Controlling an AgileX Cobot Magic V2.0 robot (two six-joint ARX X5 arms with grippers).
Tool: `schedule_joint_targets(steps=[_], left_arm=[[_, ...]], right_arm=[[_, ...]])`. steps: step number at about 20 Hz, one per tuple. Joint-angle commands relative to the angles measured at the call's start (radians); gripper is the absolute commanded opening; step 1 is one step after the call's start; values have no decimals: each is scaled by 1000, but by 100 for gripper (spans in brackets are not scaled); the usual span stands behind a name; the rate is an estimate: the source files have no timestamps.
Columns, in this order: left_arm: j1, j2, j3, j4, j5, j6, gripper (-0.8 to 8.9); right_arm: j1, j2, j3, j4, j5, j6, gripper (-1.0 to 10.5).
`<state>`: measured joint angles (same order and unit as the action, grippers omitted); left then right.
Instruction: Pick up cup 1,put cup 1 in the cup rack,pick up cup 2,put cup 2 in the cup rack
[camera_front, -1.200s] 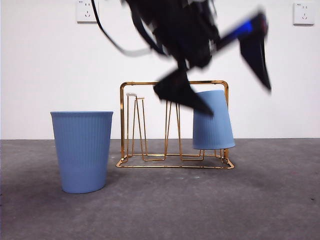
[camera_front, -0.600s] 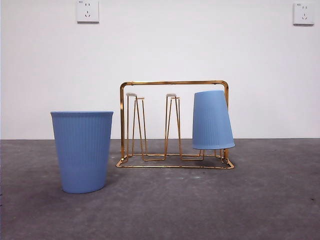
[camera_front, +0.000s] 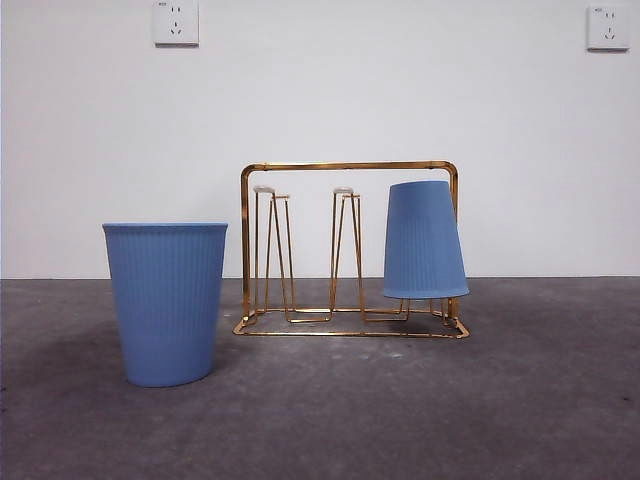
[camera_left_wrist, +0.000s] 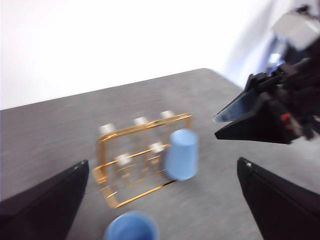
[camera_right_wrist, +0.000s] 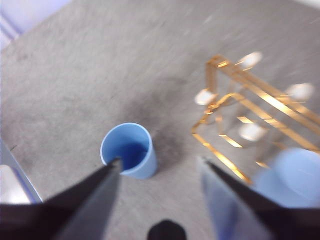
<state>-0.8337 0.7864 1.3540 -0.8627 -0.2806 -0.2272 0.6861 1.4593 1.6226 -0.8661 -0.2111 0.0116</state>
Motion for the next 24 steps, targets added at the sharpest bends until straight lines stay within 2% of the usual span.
schedule_joint_targets(steps=[1,3,6,10,15,16,18,20,24], left_arm=[[3,-51,-3,-76,-61,-5,501],[3,-88,-3,-139,-98,-6,501],[3,-105,-3,-218,-140,-28,501],[3,-92,-4,-213,-139,-30,500],[2,-70,-4,-213,-131,-31,500],[2,-69,-4,-208,-131,-32,500],[2,-64,-4,-187,-120,-39,500],[1,-64,-4,-154,-84,-42,500],[1,-63,-4,-57,-9,-45,500]], right_arm=[[2,119,-6,41,-38,32,409],[9,219,-6,73,-74,64,411],[31,344,-6,102,-77,77,411],[75,452,-6,159,-76,103,411],[114,540,-6,188,-14,129,403],[114,554,-6,187,2,138,346],[114,575,-6,187,6,142,102],[114,580,-6,192,7,129,-13],[113,573,-6,206,6,112,-12]])
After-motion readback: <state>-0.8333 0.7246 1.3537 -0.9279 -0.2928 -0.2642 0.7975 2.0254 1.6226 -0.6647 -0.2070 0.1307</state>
